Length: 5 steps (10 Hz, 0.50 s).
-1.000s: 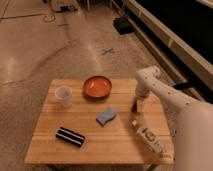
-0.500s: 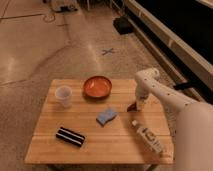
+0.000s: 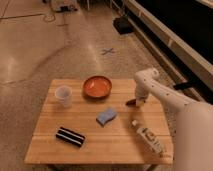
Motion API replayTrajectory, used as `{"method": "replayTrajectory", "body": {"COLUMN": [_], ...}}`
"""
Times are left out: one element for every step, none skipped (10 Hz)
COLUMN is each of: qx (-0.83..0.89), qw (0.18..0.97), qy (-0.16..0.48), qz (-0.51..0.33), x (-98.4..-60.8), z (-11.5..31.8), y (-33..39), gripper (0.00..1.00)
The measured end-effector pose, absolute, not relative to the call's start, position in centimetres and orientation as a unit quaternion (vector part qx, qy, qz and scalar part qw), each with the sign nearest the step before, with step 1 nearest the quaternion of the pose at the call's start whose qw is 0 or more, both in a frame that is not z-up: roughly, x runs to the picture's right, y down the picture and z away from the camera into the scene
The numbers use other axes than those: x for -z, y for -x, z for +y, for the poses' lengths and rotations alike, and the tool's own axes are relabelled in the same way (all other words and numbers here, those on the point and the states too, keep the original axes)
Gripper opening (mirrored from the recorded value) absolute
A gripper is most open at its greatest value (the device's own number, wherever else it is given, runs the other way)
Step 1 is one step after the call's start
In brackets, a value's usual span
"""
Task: Place the pepper on the white sponge
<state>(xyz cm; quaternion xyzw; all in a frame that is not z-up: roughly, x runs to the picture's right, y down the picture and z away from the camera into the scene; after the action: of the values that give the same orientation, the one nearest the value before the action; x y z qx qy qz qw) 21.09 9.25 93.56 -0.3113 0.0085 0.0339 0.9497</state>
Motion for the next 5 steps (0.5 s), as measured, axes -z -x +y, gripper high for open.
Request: {"method": "replayTrajectory", "body": {"qx": [-0.029,-0.019,-0.013,-0.008,-0.004], "qw": [0.95,0.952,0.952,0.952,0.953], "qy": [0.31,0.306,0.306,0.306,0.304], "qz": [0.006,0.002,0.0,0.002,0.002], "x": [-92.8,-91.1,-90.2,-89.5,-89.2], "z": [9.0,8.3,8.1,8.3,8.5], "y": [-20.4,-19.1,-18.6,-18.6,-18.3], "gripper": [0.06,0.06,0.06,0.06,0.06]}}
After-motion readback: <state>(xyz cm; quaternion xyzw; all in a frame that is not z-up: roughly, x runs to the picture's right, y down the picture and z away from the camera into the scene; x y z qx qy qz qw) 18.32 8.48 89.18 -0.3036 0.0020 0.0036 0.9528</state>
